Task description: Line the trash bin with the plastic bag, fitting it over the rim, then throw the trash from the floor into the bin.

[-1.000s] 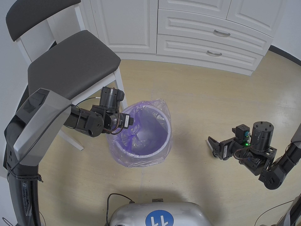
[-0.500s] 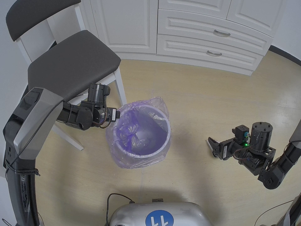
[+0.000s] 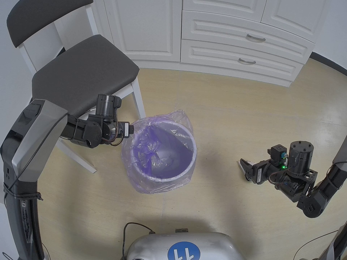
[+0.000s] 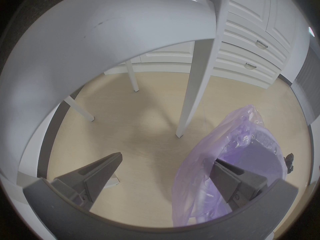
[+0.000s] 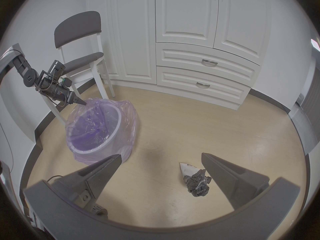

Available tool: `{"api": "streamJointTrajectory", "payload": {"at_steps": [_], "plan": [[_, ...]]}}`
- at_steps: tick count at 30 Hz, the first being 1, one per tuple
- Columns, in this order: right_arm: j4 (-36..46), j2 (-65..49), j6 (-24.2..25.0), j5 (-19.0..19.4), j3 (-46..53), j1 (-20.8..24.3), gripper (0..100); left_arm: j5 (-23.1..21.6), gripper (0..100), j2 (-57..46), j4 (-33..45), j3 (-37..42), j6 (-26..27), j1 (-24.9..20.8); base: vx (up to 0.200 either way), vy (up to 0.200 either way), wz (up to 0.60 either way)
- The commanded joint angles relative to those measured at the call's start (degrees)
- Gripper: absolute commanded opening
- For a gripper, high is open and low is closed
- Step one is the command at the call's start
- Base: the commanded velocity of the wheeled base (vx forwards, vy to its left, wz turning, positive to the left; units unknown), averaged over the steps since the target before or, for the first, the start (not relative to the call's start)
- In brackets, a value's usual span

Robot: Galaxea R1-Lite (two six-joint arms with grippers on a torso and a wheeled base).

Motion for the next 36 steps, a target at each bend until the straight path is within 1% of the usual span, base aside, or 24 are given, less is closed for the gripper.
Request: {"api": "streamJointTrajectory", "payload": {"at_steps": [1,4,8,10,11,12,14,17,24,31,36], "plan": [[-0.01,0.09,-0.01,-0.02,-0.08,-0.13,100,-0.06,100,-0.18,-0.03,0.44,-0.19,0.42,0.000,0.000,0.00],[-0.01,0.17,-0.01,-0.02,0.01,-0.13,100,-0.06,100,-0.53,-0.47,1.67,-0.28,0.95,0.000,0.000,0.00],[-0.01,0.00,-0.01,-0.02,0.01,-0.13,100,-0.32,100,-2.99,-0.82,6.24,-0.37,0.16,0.000,0.000,0.00],[-0.10,0.09,-0.01,0.07,0.01,-0.13,100,-1.91,100,-5.63,-1.53,9.40,-0.45,-1.33,0.000,0.000,0.00],[-0.10,0.09,-0.01,-0.02,0.01,-0.13,100,-2.34,100,-5.98,-1.70,9.76,-0.45,-1.51,0.000,0.000,0.00],[-0.01,0.17,-0.01,-0.02,0.01,-0.13,100,-3.84,100,-7.56,-2.76,11.07,-0.81,-2.04,0.000,0.000,0.00],[-0.01,0.17,-0.01,0.07,0.10,-0.13,100,-4.54,100,-8.97,-3.90,12.13,-0.81,-2.13,0.000,0.000,0.00],[-0.01,0.17,-0.01,-0.02,0.10,-0.13,100,-4.54,100,-9.06,-3.99,11.87,-0.81,-1.69,0.000,0.000,0.00],[-0.10,0.09,-0.01,-0.02,0.10,-0.13,100,-4.72,100,-8.44,-3.81,12.92,-0.89,1.21,0.000,0.000,0.00],[-0.01,0.17,-0.01,0.07,0.01,-0.13,100,-4.81,100,-3.43,-4.16,11.78,-0.81,1.83,0.000,0.000,0.00],[-0.01,0.61,-0.01,-0.02,-0.08,-0.22,100,-4.72,100,1.84,-4.16,8.17,-0.98,2.62,0.000,0.000,0.00]]}}
